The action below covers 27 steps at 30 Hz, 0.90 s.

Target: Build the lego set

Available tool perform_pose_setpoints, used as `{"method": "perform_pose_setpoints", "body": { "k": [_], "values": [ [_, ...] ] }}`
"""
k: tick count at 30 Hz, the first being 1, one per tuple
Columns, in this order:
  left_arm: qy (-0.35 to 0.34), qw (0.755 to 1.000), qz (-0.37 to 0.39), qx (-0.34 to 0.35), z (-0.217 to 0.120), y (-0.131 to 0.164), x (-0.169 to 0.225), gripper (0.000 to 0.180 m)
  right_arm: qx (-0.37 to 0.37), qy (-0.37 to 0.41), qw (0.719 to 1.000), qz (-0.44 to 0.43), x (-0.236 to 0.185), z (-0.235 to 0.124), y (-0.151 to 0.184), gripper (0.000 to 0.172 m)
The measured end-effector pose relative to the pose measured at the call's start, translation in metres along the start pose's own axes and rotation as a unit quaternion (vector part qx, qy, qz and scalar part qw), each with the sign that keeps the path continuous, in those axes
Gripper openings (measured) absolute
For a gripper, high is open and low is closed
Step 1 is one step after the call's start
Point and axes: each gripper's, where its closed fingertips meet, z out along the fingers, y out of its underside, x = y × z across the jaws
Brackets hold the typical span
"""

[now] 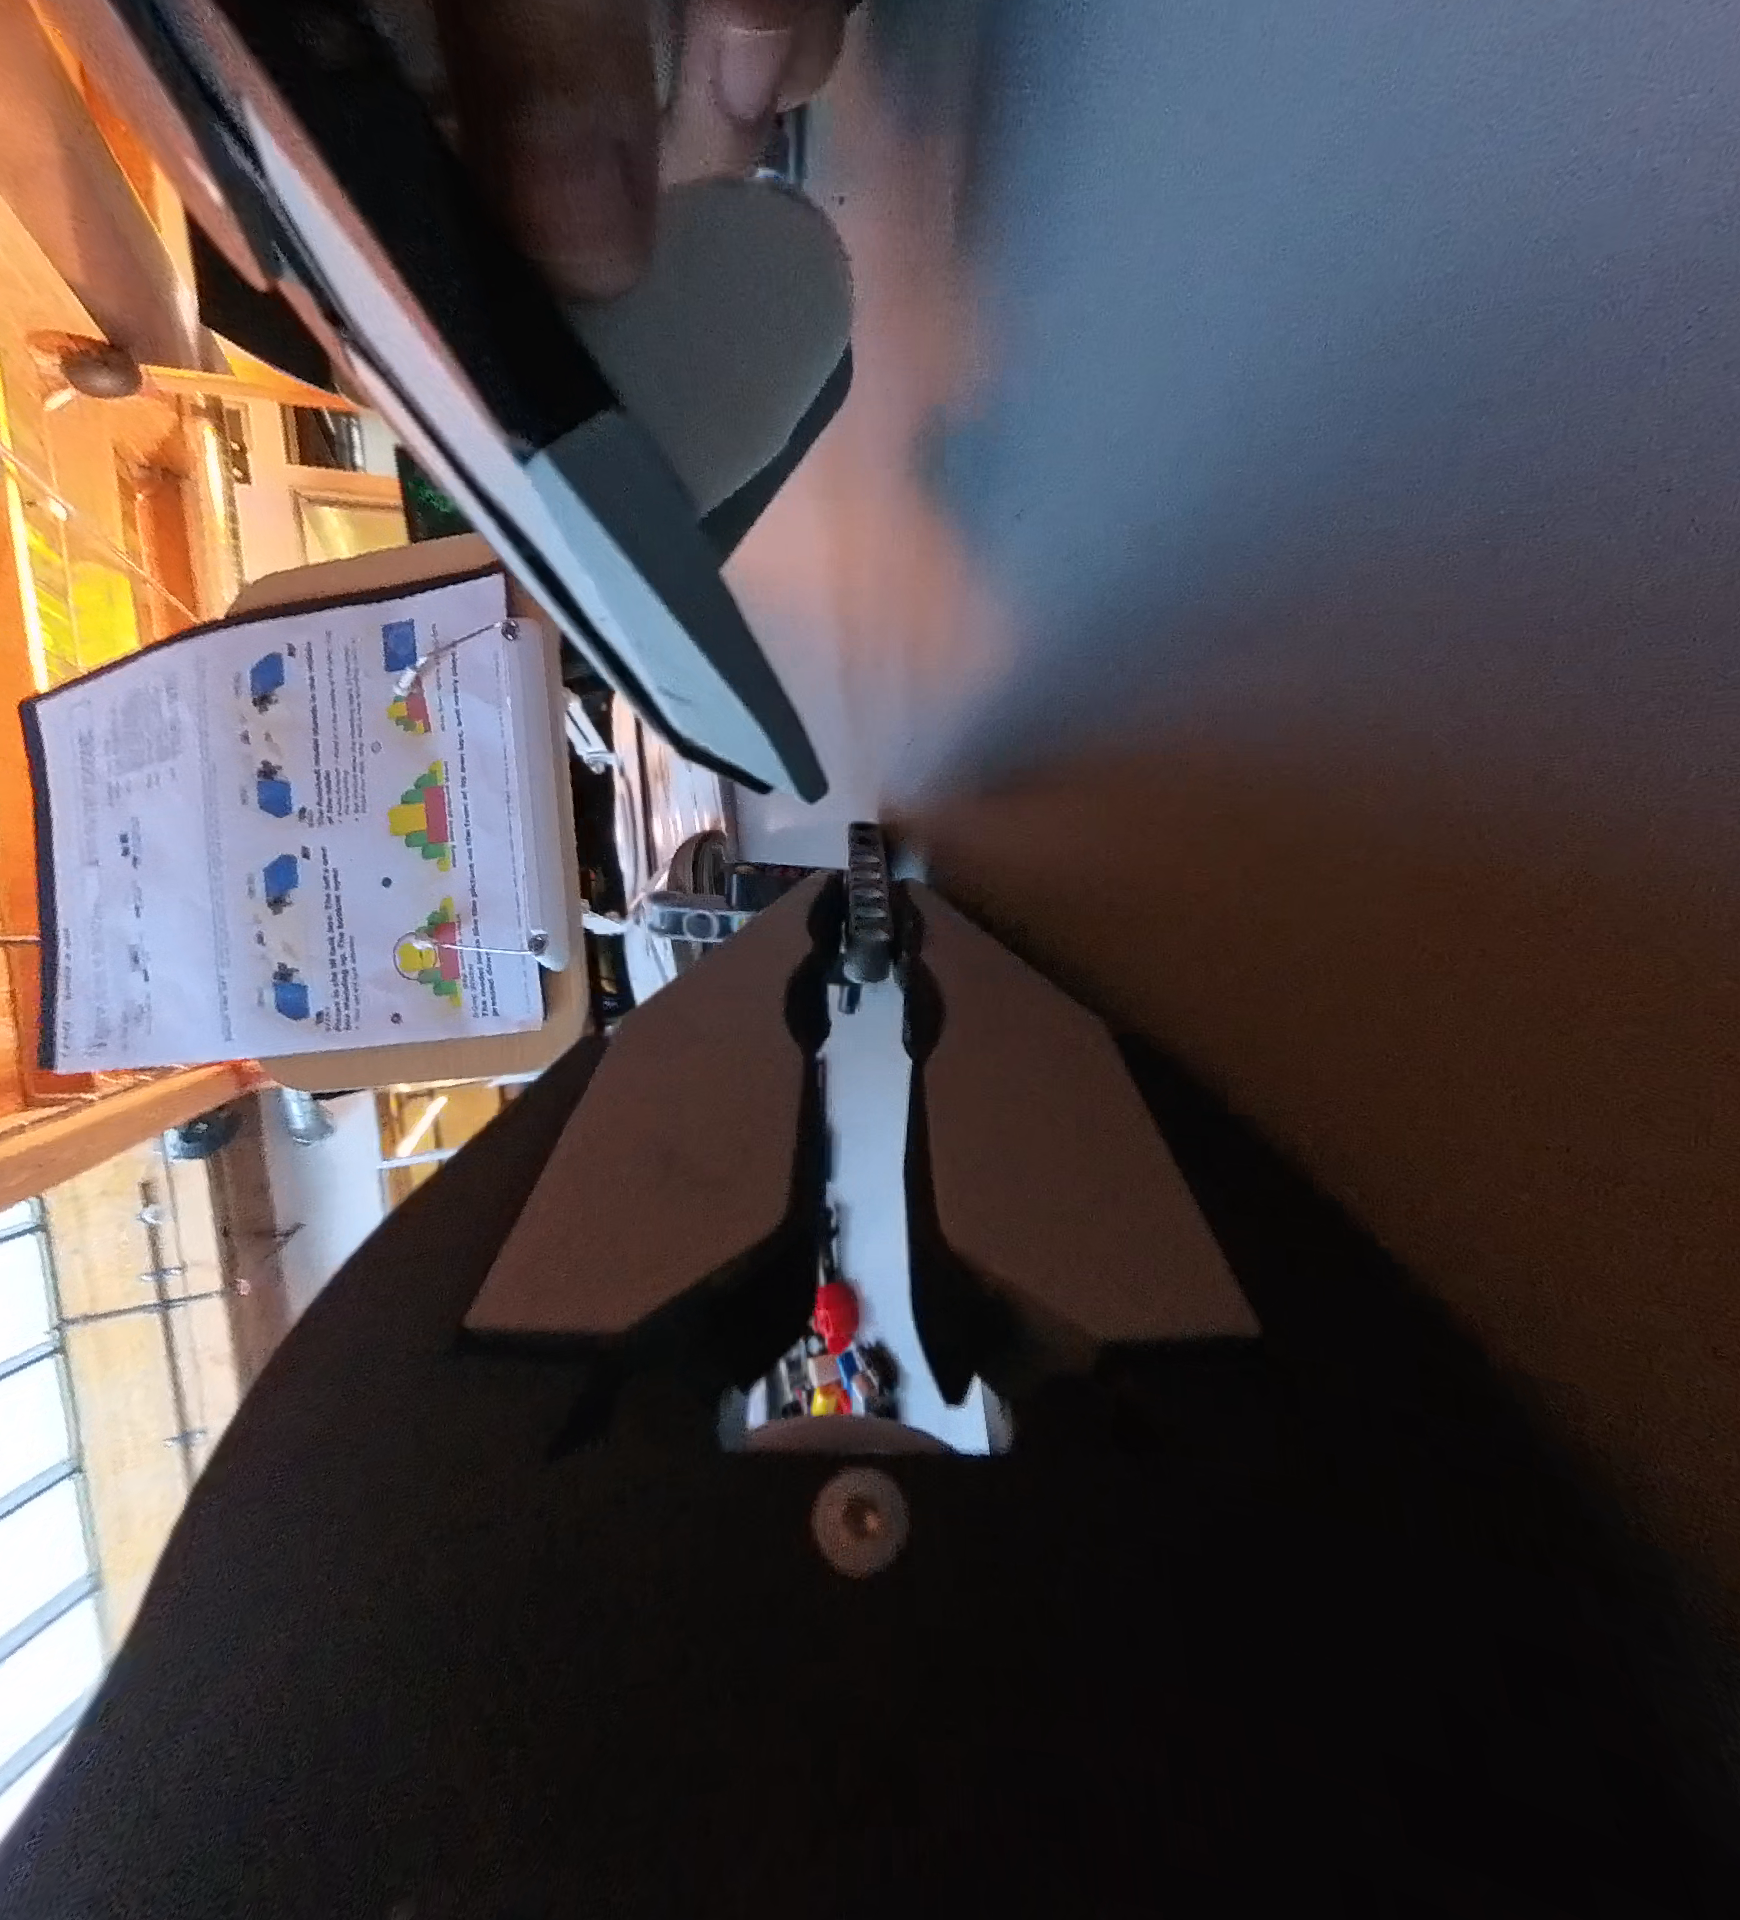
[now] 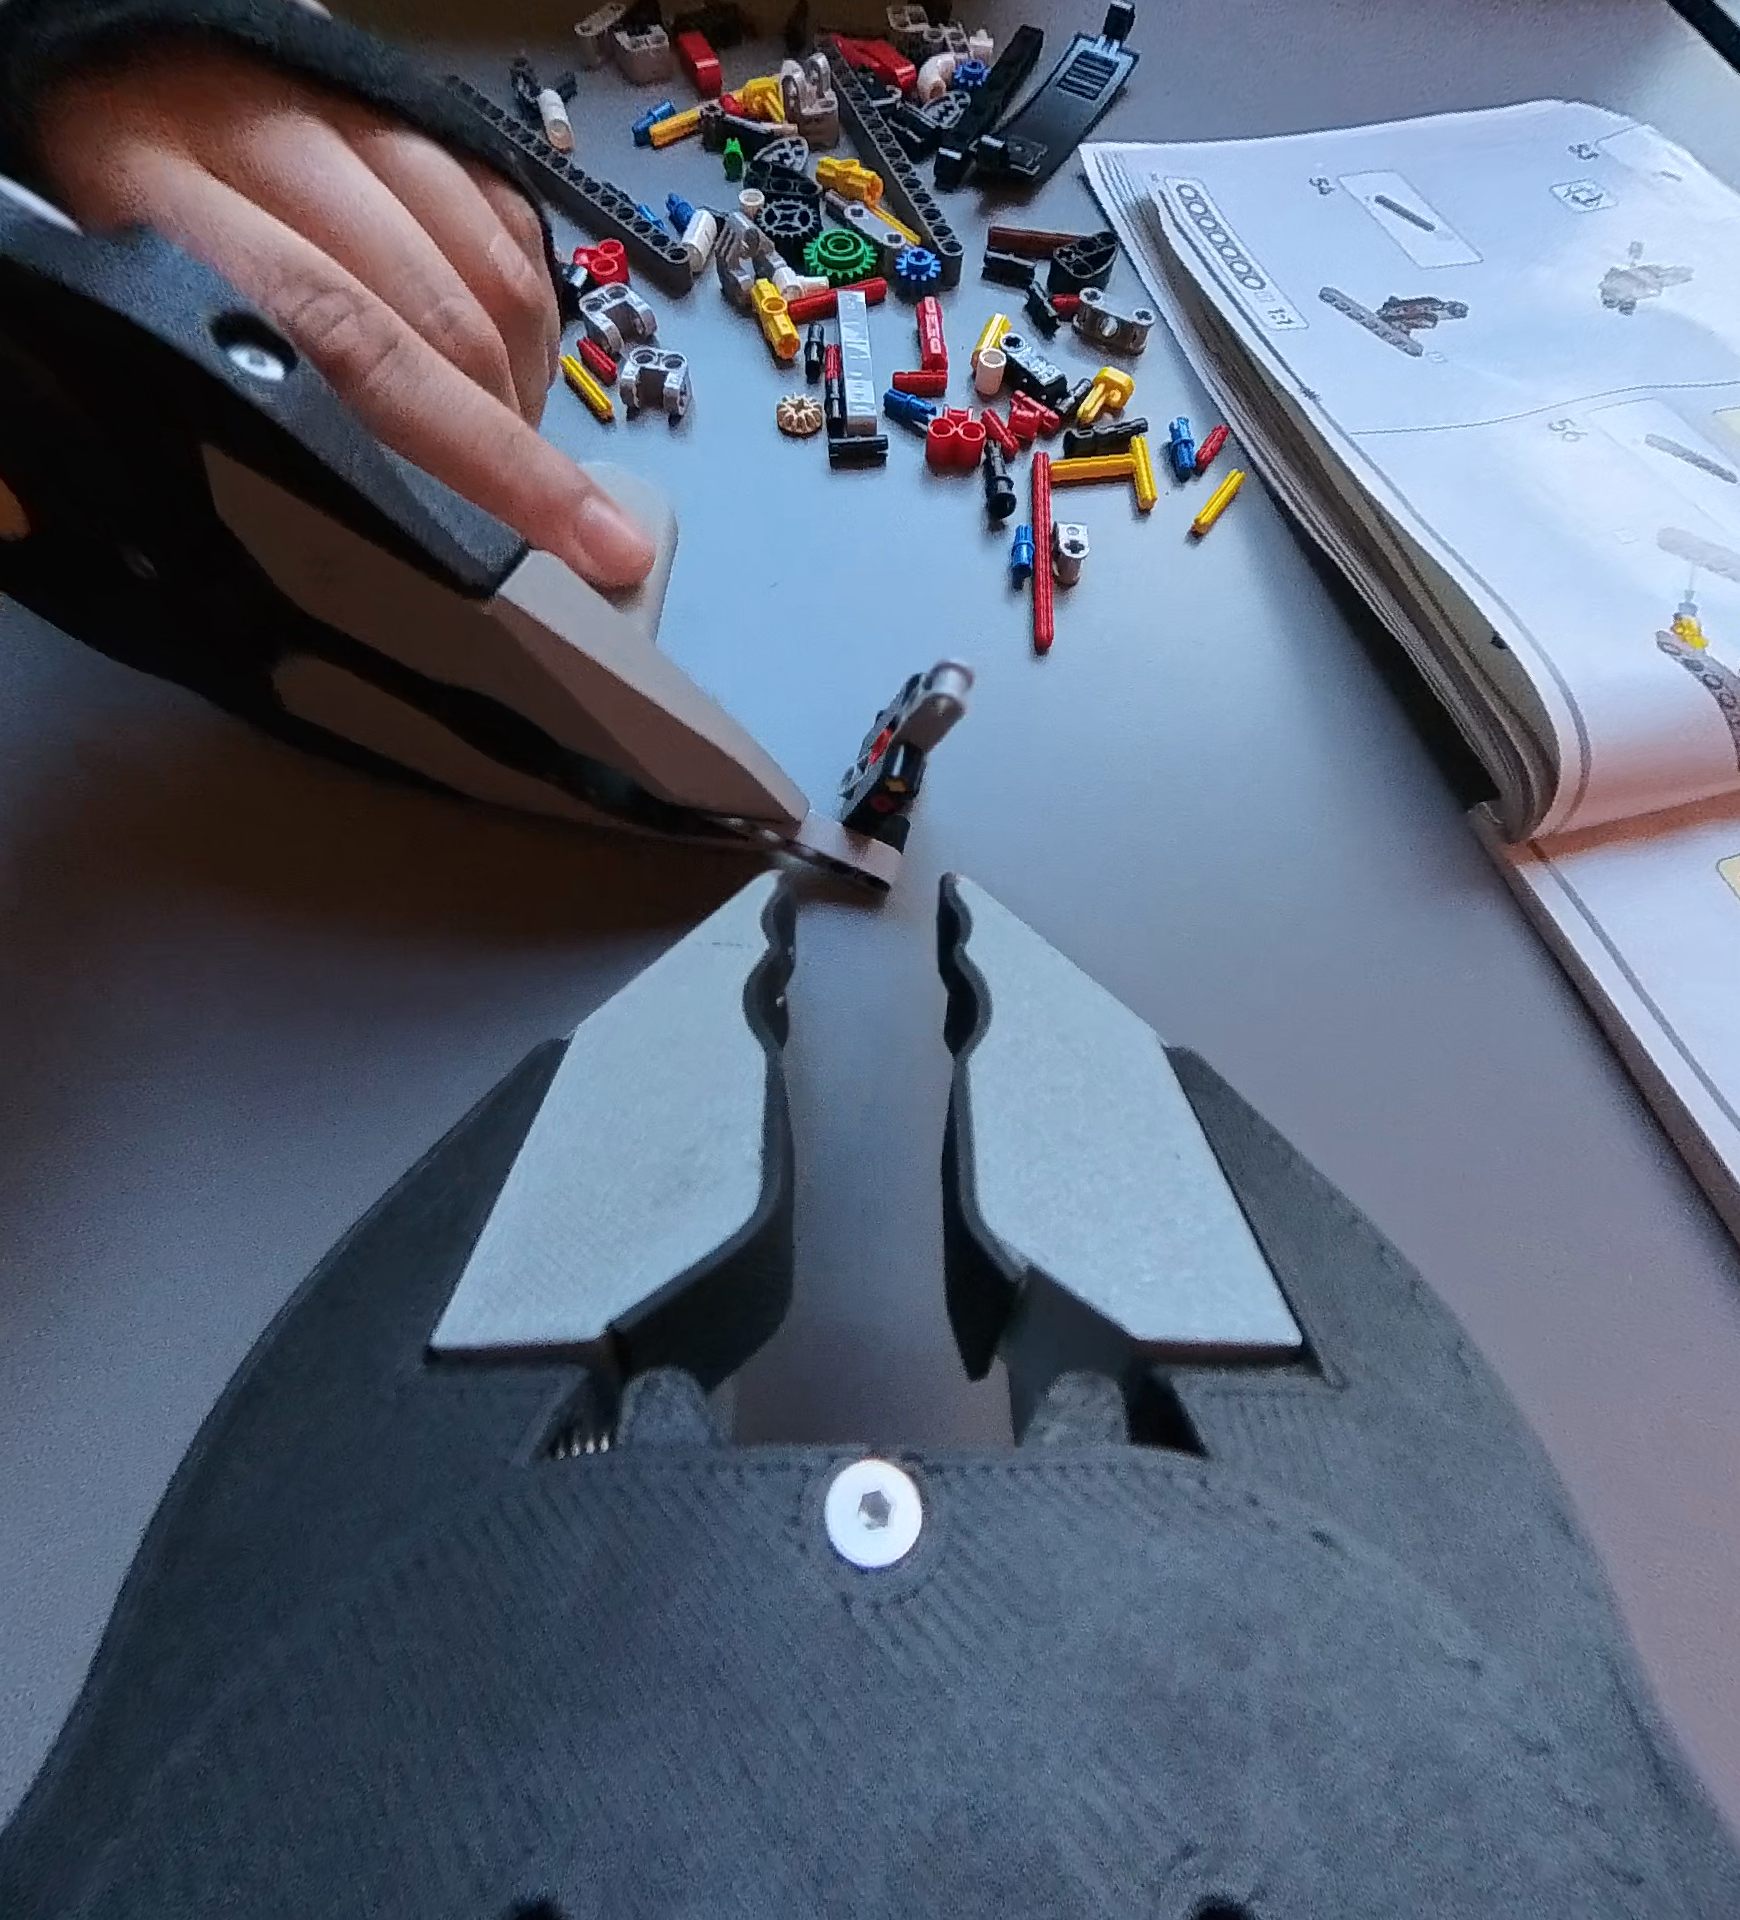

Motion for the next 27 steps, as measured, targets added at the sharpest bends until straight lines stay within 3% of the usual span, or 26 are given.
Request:
{"method": "perform_pose_setpoints", "body": {
  "k": [5, 10, 15, 18, 22, 27],
  "values": [
    [0.0, 1.0, 0.013, 0.024, -0.004, -0.009, 0.002, 0.005, 0.034, -0.004, 0.999, -0.006, -0.001, -0.004, -0.01, 0.033],
    [0.002, 0.995, 0.04, 0.095, -0.014, -0.032, 0.007, 0.004, 0.069, -0.005, 0.998, 0.003, -0.001, -0.009, -0.02, 0.037],
    [0.002, 0.995, 0.025, 0.099, -0.014, -0.032, 0.007, 0.006, 0.055, -0.039, 0.998, 0.009, -0.01, -0.009, -0.016, 0.008],
    [-0.002, 0.995, 0.01, 0.096, -0.014, -0.029, 0.004, 0.008, 0.049, -0.022, 0.999, 0.006, -0.005, -0.009, -0.015, 0.008],
    [0.011, 0.993, -0.041, 0.109, -0.016, -0.029, 0.001, 0.013, 0.044, 0.013, 0.999, 0.003, 0.006, -0.012, -0.013, 0.008],
    [0.041, 0.978, -0.161, 0.126, -0.017, -0.021, -0.008, 0.016, 0.051, 0.037, 0.998, 0.016, 0.018, -0.02, -0.014, 0.007]
  ]
}}
